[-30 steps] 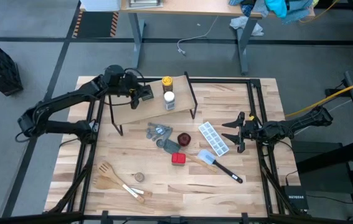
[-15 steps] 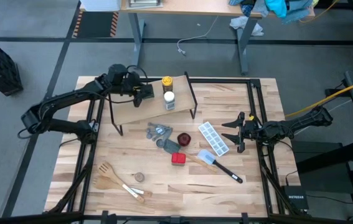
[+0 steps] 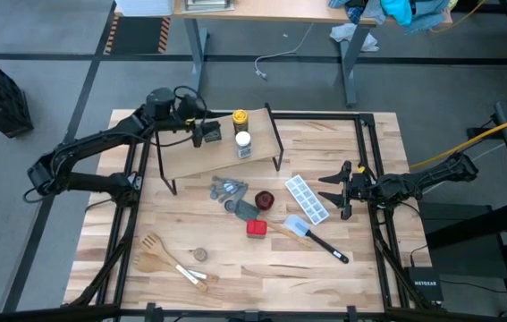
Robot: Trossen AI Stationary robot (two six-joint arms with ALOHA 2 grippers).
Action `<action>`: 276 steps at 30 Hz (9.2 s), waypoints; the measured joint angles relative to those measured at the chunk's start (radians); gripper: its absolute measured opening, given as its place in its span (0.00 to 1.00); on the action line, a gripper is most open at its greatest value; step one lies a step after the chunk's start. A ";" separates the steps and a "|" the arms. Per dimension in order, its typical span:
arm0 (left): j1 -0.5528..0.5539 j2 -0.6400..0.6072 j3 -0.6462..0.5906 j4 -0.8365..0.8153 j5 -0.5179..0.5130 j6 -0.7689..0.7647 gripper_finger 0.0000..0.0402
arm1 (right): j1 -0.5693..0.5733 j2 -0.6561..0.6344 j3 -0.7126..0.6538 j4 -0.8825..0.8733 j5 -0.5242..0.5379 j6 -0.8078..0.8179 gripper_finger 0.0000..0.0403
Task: Shelf spices
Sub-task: Put the green seasoning can on the shelf, then put the red seasoning can on the shelf
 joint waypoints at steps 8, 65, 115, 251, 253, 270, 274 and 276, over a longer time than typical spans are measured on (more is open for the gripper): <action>-0.008 -0.152 0.000 0.014 0.000 -0.032 0.58 | 0.000 0.000 0.000 0.000 0.000 0.001 0.55; -1.063 0.393 0.000 -0.066 -0.552 -0.629 0.59 | 0.000 0.000 0.000 -0.025 -0.113 0.018 0.55; -1.047 0.688 0.001 0.554 -0.640 -0.157 0.59 | 0.000 0.114 0.000 -0.042 -0.059 0.054 0.55; -0.494 0.144 0.138 -0.432 -0.610 0.025 0.50 | 0.000 0.114 0.000 -0.084 -0.086 0.101 0.55; -0.494 0.138 0.138 -0.436 -0.611 0.025 0.49 | 0.000 0.114 0.000 -0.084 -0.087 0.101 0.55; -0.494 0.047 0.133 -0.448 -0.649 -0.005 0.49 | 0.000 0.114 0.000 -0.084 -0.087 0.101 0.55; -0.494 0.057 0.133 -0.456 -0.648 -0.011 0.49 | 0.000 0.114 0.000 -0.084 -0.087 0.101 0.55; -0.494 0.058 0.134 -0.460 -0.649 -0.012 0.49 | 0.000 0.114 0.000 -0.084 -0.087 0.101 0.55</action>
